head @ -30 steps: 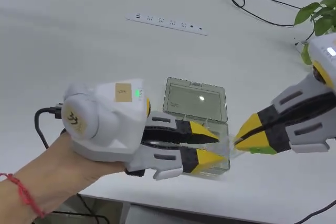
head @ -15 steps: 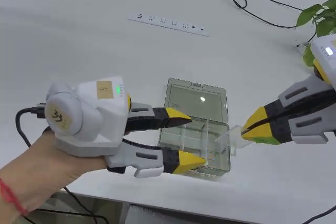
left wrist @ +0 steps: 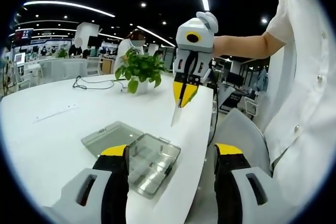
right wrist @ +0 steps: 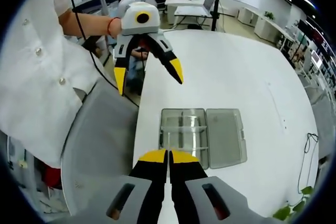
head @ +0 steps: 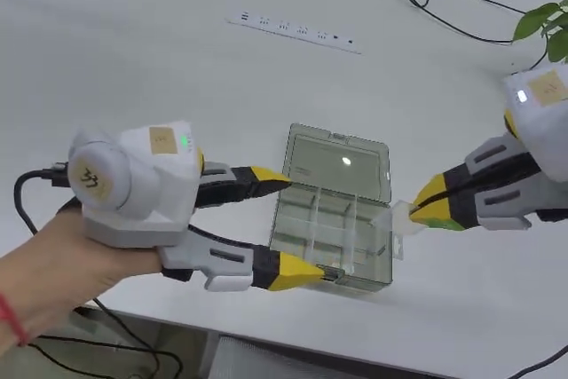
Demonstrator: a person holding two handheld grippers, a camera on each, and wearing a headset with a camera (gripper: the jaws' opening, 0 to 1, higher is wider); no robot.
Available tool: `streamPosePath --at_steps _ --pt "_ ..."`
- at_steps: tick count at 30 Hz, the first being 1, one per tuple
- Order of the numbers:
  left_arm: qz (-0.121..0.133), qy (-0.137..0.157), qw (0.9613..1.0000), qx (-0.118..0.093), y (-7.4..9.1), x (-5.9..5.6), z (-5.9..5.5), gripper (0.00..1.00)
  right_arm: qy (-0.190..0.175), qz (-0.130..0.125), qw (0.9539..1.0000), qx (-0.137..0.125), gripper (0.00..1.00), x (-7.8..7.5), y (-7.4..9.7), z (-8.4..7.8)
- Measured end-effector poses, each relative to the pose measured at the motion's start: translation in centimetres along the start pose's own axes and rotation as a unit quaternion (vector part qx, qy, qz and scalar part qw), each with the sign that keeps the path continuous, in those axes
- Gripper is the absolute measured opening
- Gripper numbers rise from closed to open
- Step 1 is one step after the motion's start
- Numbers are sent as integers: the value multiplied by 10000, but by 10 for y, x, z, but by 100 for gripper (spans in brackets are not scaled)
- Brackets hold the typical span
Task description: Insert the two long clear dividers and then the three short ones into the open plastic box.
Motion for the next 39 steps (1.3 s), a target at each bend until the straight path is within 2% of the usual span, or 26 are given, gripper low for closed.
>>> streamPosePath --at_steps 6,8,11,14,19,26,39 --pt "107 111 9998 117 3 5 -14 77 12 -48 9998 191 2 -9 -14 -11" --pt "203 145 9994 220 4 9 -21 80 34 -70 9996 261 2 -11 -17 -15" --pt "249 260 9991 225 5 12 -26 85 -15 -91 9994 330 2 -14 -26 -21" --pt "253 253 9989 288 6 12 -31 88 15 -120 9989 444 2 -19 -34 -33" --pt "264 237 9987 364 6 12 -36 98 -7 -102 9982 583 2 -20 -41 -40" --pt "240 351 9984 362 8 13 -38 99 12 -58 9976 688 2 -23 -48 -46" --pt "226 342 9985 369 8 13 -39 97 -11 -30 9969 790 2 -27 -53 -52"
Point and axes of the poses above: the centre of the closed fingertips' face, and the gripper's own axes: y roughly backward along the fingers, x roughly to its left, z roughly out of its top, the point moved 6 cm from there along y, roughly backward along the fingers, and after that the axes turned 14 degrees about -x, right-handed, at the moved point
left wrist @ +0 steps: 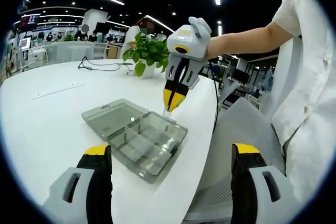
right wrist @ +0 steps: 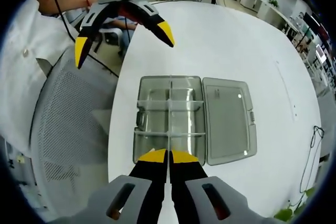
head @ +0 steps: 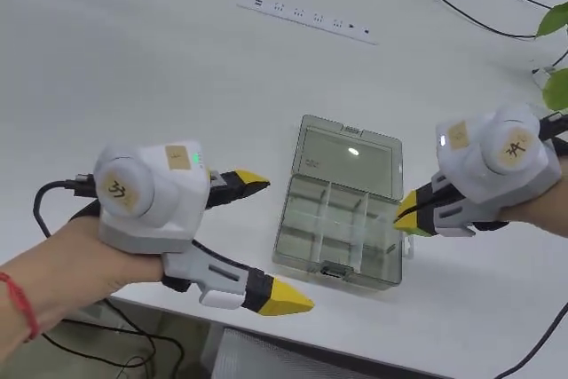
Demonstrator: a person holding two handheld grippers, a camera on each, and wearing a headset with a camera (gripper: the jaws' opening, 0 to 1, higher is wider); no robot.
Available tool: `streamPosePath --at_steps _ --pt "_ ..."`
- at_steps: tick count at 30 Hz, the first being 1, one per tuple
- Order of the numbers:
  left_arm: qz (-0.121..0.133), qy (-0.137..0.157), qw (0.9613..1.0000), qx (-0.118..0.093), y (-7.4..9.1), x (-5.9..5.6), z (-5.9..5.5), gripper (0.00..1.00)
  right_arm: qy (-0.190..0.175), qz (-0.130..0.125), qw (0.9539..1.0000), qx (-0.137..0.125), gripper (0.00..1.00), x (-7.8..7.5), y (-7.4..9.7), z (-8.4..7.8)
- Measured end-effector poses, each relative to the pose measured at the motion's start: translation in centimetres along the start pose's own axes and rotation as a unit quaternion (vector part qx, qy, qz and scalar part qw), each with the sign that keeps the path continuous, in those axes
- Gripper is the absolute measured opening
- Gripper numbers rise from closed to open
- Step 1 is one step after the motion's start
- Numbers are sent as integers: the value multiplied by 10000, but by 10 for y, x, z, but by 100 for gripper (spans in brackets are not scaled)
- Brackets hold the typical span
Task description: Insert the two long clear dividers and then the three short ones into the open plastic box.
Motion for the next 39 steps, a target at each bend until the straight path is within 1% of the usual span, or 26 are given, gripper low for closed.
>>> streamPosePath --at_steps 4,7,12,14,19,24,31,35,39 --pt "-4 14 10000 -16 -1 0 0 96 -40 21 10000 -6 2 -1 -1 -2" --pt "-3 23 10000 -16 -1 0 0 96 70 28 9999 77 2 -1 -3 -3" --pt "3 30 10000 -15 0 1 -1 96 29 54 10000 78 2 -1 -8 -4" --pt "-3 40 10000 -22 0 0 -1 96 -50 83 9999 43 2 -2 -10 -7" --pt "-2 39 10000 -32 0 0 -1 95 -113 104 9999 -31 2 -2 -13 -10" --pt "-7 40 10000 -28 0 0 -2 95 -52 99 9999 -75 2 0 -15 -11" --pt "-6 54 10000 -43 0 -1 -1 95 53 85 9998 -174 2 0 -19 -17" --pt "-1 56 10000 -29 1 -1 -2 95 33 69 9996 -258 2 -2 -22 -20" --pt "-9 58 10000 -12 1 -1 -3 95 25 59 9997 -243 2 -2 -28 -23"
Point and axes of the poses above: the centre of the closed fingertips' face, and the gripper's own axes: y roughly backward along the fingers, x roughly to its left, z roughly out of its top, the point moved 6 cm from there along y, roughly backward along the fingers, and after that the axes turned 14 degrees about -x, right-handed, at the moved point
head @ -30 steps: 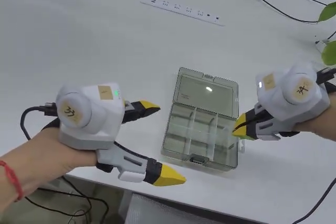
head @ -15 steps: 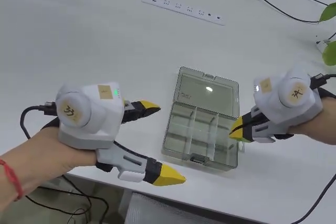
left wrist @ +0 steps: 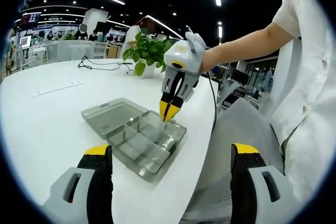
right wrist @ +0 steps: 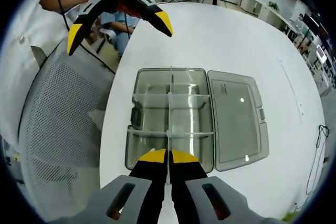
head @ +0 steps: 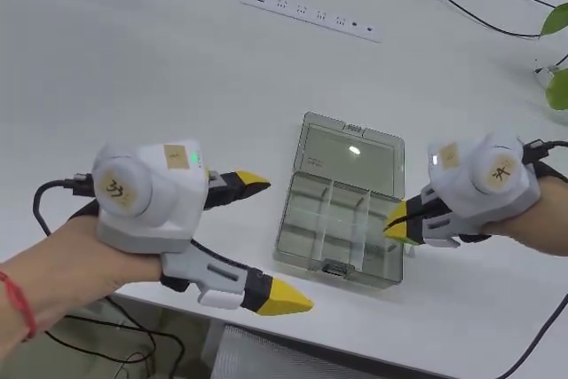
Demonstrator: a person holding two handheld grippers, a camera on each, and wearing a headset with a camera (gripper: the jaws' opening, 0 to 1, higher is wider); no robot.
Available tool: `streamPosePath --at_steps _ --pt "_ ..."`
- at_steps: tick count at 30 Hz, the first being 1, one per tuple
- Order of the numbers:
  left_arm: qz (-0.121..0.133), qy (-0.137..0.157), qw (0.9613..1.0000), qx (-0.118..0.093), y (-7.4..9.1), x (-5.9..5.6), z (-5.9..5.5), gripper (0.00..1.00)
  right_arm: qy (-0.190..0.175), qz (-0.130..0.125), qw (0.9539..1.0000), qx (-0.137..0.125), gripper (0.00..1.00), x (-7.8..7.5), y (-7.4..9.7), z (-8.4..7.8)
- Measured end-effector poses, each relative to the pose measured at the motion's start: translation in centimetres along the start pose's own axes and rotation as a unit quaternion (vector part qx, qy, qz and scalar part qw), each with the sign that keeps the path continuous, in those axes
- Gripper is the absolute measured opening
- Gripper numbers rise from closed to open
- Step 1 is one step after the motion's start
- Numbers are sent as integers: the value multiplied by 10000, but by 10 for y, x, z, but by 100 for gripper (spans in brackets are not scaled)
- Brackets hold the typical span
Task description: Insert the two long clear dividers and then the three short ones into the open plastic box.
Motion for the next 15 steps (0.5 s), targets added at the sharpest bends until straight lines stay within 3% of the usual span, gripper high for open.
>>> streamPosePath --at_steps 15 --pt "-3 -7 10000 18 0 0 0 96 208 -4 9994 276 2 0 -14 -8"
Point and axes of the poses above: the centre of the closed fingertips' face, and the gripper's own axes: y roughly backward along the fingers, x roughly to its left, z roughly out of its top, the point moved 6 cm from there along y, roughly backward along the fingers, and after that the axes turned 14 degrees about -x, right-handed, at the moved point
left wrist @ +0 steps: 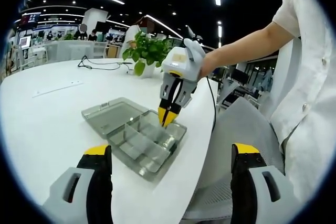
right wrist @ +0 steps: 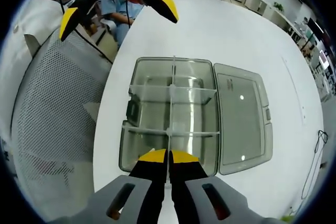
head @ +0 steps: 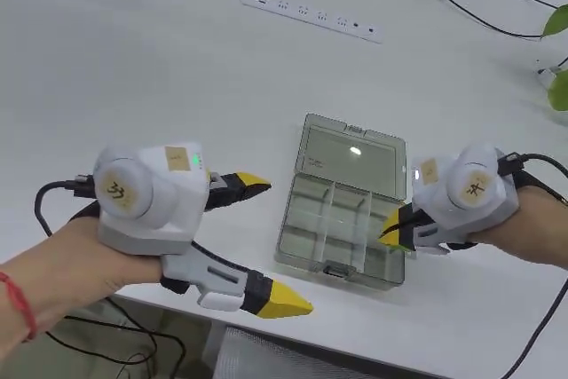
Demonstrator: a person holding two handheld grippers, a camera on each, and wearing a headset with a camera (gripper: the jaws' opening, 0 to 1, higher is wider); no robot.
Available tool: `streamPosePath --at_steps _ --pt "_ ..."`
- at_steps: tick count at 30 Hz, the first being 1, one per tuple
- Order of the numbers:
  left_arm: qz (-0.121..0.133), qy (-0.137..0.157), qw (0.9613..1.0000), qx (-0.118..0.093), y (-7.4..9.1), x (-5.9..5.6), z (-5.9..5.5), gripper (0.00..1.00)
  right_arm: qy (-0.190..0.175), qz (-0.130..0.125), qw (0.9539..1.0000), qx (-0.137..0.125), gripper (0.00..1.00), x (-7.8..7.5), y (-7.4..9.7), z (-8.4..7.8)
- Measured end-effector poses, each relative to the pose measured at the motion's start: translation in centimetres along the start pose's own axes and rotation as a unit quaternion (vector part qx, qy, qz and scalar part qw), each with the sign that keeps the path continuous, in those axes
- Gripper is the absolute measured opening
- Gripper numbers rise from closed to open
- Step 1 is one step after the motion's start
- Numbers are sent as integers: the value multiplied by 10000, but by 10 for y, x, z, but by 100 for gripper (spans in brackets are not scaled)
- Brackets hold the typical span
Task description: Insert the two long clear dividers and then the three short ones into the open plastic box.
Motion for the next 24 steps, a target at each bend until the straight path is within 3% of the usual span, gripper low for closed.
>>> streamPosePath --at_steps 8,16,24 --pt "5 -10 10000 12 1 1 0 96 -79 -107 9999 -36 7 -1 3 1" --pt "39 -47 10000 30 5 3 2 97 -265 -447 9977 -429 11 -1 32 13" --pt "12 -113 9999 19 11 3 7 100 -685 -983 9867 -1096 24 11 73 21"
Point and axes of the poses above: the centre of the closed fingertips' face, and the gripper's own axes: y roughly backward along the fingers, x roughly to its left, z roughly out of its top, the point moved 6 cm from there along y, roughly backward along the fingers, and after that the axes turned 14 degrees about -x, right-handed, at the moved point
